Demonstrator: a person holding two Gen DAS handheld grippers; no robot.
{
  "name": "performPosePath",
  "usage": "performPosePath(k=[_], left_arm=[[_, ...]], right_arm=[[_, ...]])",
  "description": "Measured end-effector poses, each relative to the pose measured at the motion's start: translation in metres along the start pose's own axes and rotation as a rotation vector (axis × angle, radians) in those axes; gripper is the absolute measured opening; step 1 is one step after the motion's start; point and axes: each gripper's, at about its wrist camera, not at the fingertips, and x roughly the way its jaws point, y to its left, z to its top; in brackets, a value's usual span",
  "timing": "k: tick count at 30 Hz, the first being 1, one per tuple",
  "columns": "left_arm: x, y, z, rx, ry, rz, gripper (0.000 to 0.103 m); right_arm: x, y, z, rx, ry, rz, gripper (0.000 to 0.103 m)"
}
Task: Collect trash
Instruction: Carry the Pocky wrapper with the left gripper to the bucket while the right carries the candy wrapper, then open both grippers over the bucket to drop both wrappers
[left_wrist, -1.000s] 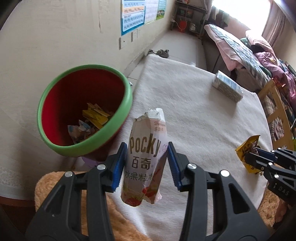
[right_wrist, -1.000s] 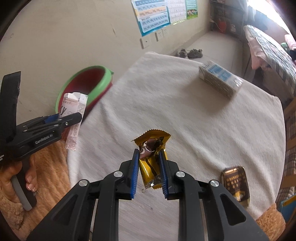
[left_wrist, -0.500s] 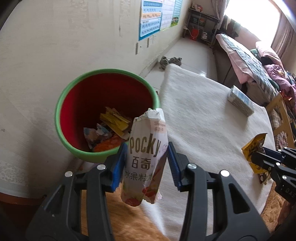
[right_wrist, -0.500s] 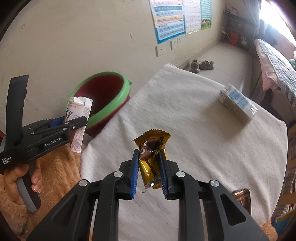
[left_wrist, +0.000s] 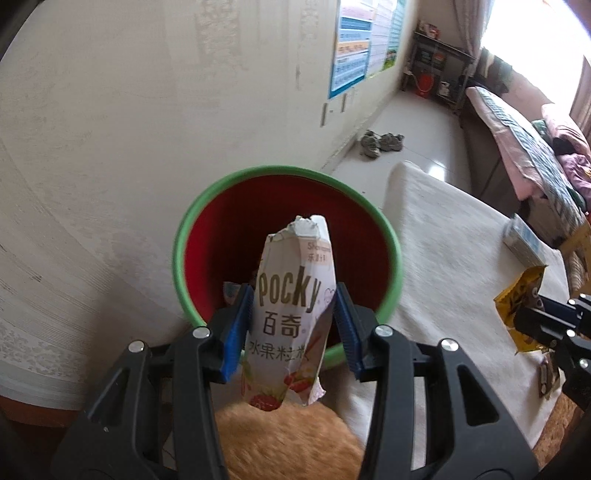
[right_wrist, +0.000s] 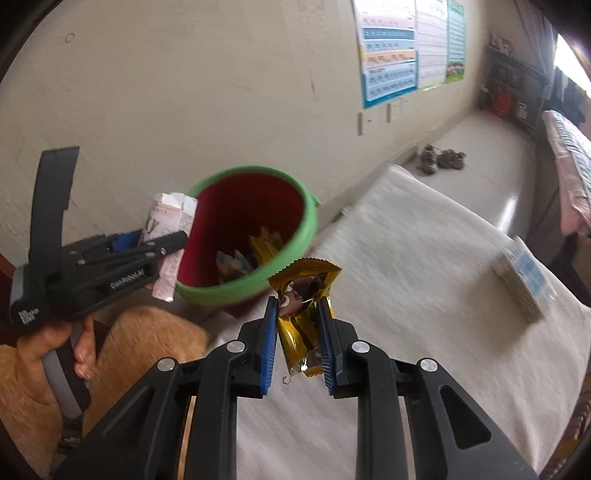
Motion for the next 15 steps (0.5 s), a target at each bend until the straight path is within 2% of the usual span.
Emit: performPosePath(k=[11, 14, 15], left_arm=[[0.040, 0.034, 0.011, -0.126, 0.087, 0.012, 0.045], [0.044, 0.037, 0.010, -0.148, 0.091, 0.018, 0.054], [0.044, 0.038, 0.009, -0.154, 0.091, 0.019, 0.057]], right_arm=[[0.049, 0.031, 0.056, -0.040, 0.002, 0.096, 0.023], [0.056, 0.038, 0.065, -0.062, -0.005, 0.107, 0.024], [0.057, 0.040, 0.067, -0.066, -0.007, 0.111, 0.032]])
